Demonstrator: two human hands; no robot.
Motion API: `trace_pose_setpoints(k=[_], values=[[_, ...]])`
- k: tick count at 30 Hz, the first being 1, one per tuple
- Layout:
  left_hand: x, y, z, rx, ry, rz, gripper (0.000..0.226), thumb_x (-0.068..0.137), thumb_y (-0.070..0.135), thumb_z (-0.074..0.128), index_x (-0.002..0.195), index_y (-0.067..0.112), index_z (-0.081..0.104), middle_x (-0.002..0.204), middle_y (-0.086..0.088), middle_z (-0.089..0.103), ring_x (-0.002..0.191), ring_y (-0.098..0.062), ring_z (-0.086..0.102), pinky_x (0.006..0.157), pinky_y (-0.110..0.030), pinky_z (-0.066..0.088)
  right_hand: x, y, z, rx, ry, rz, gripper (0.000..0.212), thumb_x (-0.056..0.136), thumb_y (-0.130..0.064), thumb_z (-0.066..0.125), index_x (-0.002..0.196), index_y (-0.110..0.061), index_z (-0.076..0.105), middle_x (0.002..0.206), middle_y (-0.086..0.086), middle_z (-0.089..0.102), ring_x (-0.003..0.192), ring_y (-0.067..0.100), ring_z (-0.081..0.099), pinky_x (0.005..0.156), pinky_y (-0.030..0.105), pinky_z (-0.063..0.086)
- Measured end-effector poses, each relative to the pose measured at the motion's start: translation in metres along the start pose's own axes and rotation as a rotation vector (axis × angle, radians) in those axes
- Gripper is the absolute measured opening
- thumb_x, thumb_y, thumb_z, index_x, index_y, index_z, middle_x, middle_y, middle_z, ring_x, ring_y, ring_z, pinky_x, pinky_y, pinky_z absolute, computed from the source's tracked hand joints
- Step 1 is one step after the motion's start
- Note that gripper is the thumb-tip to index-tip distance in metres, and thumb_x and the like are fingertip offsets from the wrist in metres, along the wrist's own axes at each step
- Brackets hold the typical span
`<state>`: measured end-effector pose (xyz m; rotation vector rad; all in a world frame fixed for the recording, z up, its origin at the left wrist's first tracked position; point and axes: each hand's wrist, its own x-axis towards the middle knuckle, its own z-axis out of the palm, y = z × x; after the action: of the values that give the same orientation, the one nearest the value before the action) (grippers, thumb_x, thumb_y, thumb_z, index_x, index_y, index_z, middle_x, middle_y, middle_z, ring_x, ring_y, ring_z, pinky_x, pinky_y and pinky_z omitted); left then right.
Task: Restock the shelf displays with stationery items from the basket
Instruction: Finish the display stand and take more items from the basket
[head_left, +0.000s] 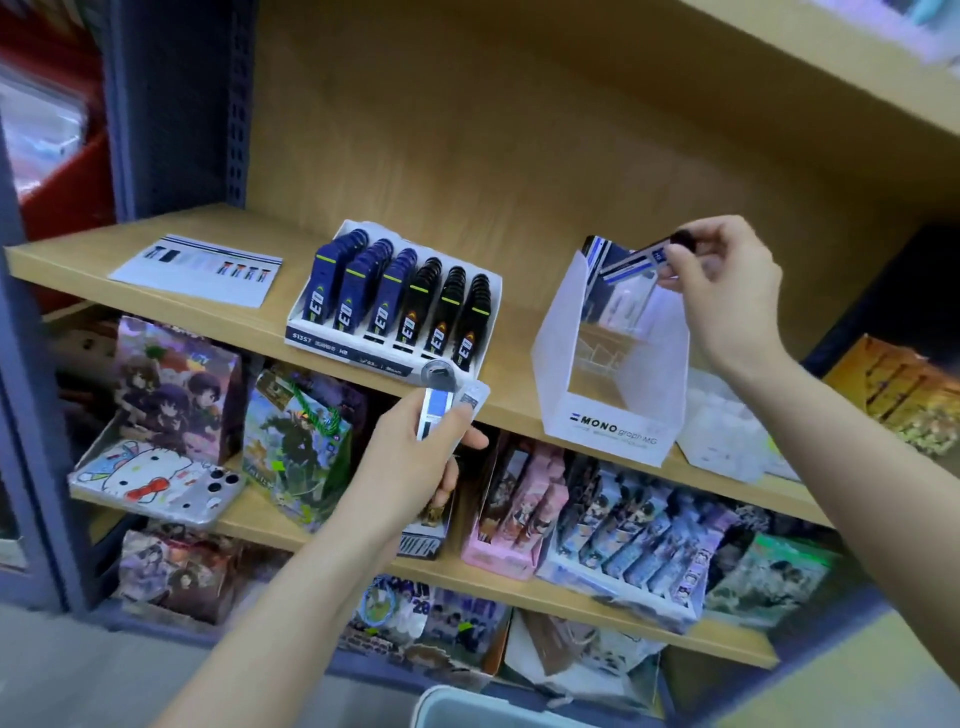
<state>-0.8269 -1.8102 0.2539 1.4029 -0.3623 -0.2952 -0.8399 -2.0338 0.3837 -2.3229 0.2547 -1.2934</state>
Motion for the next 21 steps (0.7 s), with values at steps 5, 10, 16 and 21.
trace_pose_setpoints(k=[5,10,16,21], values=[[0.006,-0.002,0.011,-0.017,0.011,0.010,0.017,0.098,0.021,0.048,0.096,0.007,0.058,0.046,0.014,0.056,0.035,-0.003,0.034,0.037,-0.017,0.029,0.020,0.012,0.014,0.025,-0.018,0.003,0.009,0.093,-0.003,0.052,0.101,-0.005,0.057,0.087,0.005,0.060,0.064,0.003,0.059,0.068,0.017,0.054],[0.013,-0.005,0.011,-0.027,0.035,0.031,0.019,0.096,0.027,0.051,0.093,0.010,0.060,0.060,0.011,0.063,0.038,-0.006,0.038,0.037,-0.020,0.031,0.040,0.016,0.028,-0.058,-0.174,-0.029,0.009,0.091,-0.001,0.054,0.095,-0.008,0.059,0.080,0.006,0.059,0.059,0.003,0.057,0.067,0.018,0.053],[0.021,-0.008,0.011,-0.023,0.033,0.017,0.027,0.098,0.029,0.047,0.089,0.006,0.059,0.041,0.007,0.048,0.034,-0.007,0.032,0.037,-0.017,0.027,0.051,0.018,0.041,-0.136,-0.329,-0.072,0.014,0.089,0.002,0.056,0.097,-0.007,0.063,0.087,0.010,0.061,0.065,0.013,0.057,0.071,0.023,0.056],[0.028,-0.013,0.013,-0.046,0.015,-0.031,0.017,0.098,0.013,0.042,0.101,0.002,0.056,0.041,0.006,0.043,0.036,-0.008,0.031,0.037,-0.016,0.029,0.049,0.030,0.052,-0.245,-0.206,-0.119,0.016,0.087,-0.011,0.065,0.102,-0.013,0.070,0.110,0.008,0.056,0.077,0.014,0.057,0.084,0.036,0.052]])
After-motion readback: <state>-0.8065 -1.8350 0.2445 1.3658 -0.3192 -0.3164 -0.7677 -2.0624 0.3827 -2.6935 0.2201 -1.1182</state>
